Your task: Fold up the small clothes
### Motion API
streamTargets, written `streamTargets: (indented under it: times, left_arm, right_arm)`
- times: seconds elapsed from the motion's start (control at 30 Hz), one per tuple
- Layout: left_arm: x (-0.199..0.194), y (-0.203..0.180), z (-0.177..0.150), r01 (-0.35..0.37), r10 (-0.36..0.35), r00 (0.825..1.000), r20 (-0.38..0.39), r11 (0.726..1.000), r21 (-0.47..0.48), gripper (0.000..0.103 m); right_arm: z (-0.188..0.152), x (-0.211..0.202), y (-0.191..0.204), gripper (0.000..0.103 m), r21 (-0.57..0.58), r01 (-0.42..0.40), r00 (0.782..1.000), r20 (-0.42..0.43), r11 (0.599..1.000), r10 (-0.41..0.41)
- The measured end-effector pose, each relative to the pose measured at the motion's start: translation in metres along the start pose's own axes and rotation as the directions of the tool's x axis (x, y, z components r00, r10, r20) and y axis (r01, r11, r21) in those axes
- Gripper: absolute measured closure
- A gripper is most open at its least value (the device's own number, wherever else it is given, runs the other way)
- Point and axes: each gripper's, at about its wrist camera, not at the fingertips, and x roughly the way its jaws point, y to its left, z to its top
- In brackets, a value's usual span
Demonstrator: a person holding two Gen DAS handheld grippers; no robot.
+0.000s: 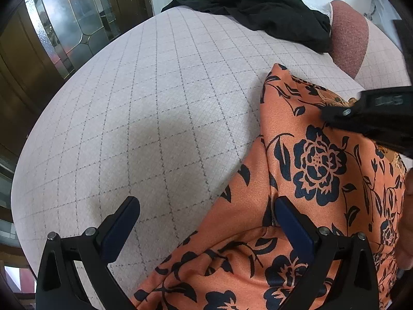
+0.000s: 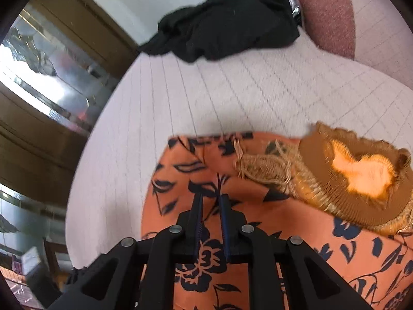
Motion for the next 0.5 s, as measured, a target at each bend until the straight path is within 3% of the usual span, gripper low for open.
streamTargets:
  times: [0.1, 0.33, 0.5]
  left_arm:
    - [0.000, -0.001, 0.000, 0.000, 0.000, 1.000, -0.001, 1.000, 0.002, 0.000]
    - [-0.001, -0.001, 0.002, -0.005, 0.005, 1.000, -0.001, 1.000, 0.009, 0.000]
    - [-0.011, -0.001, 0.007, -0.043, 0.043, 0.998, 0.043, 0.999, 0.017, 0.000]
  right_arm:
    - [0.000, 0.018, -0.001, 0.087, 0.018, 0.023, 0.999, -0.028, 1.000, -0.023]
    - [0.021, 0.032, -0.009, 0.087, 0.108, 0.022, 0.999, 0.032, 0.994, -0.025]
    - [0.027, 0.014, -0.019, 0.087, 0.185, 0.017, 0.993, 0.112, 0.983, -0.039]
